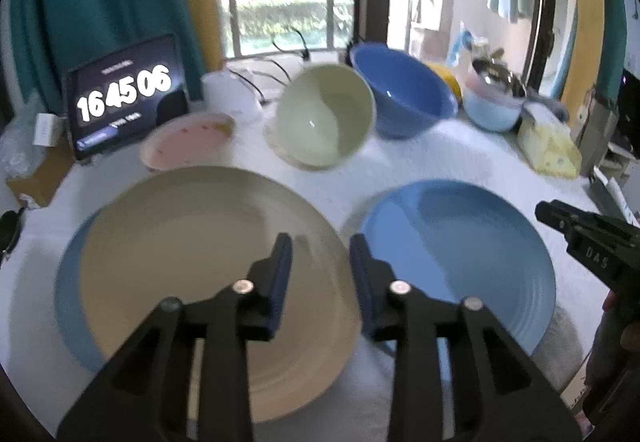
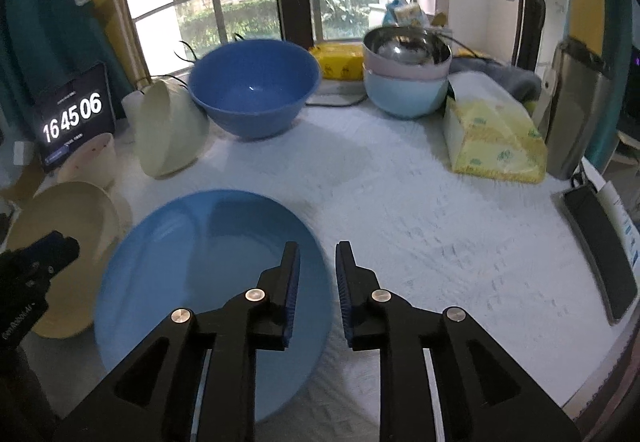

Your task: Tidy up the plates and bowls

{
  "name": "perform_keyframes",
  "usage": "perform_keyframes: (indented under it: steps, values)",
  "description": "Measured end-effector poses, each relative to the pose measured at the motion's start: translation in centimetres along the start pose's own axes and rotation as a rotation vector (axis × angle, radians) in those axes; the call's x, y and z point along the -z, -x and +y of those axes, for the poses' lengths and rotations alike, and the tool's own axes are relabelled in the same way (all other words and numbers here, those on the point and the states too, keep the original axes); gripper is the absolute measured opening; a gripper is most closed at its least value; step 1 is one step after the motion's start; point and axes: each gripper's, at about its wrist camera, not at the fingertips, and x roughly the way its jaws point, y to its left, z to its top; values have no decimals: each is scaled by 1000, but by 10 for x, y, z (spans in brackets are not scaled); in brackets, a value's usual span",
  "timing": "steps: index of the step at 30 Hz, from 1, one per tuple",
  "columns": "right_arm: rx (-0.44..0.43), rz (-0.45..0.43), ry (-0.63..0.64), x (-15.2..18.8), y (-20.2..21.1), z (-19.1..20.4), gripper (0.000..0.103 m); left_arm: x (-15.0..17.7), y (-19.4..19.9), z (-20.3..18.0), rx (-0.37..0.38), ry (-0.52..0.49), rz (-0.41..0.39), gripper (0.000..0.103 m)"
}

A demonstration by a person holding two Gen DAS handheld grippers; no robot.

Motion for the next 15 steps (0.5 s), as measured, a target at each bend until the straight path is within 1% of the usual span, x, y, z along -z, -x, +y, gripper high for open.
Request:
perform_keyframes:
  steps: [1, 2, 4, 15]
  values:
    - [-4, -7, 7, -1, 3, 4, 22, 0, 5, 4, -2, 7, -13, 46]
    - [-8, -12, 13, -2, 5, 7, 22, 0, 11, 10, -4, 18, -33, 49]
    - [-20, -25, 32, -5, 10, 18, 25, 0, 22, 21, -21, 31, -59, 49]
    - [-61, -53, 104, -12, 21, 67, 26, 10, 48, 76, -98, 119, -99, 49]
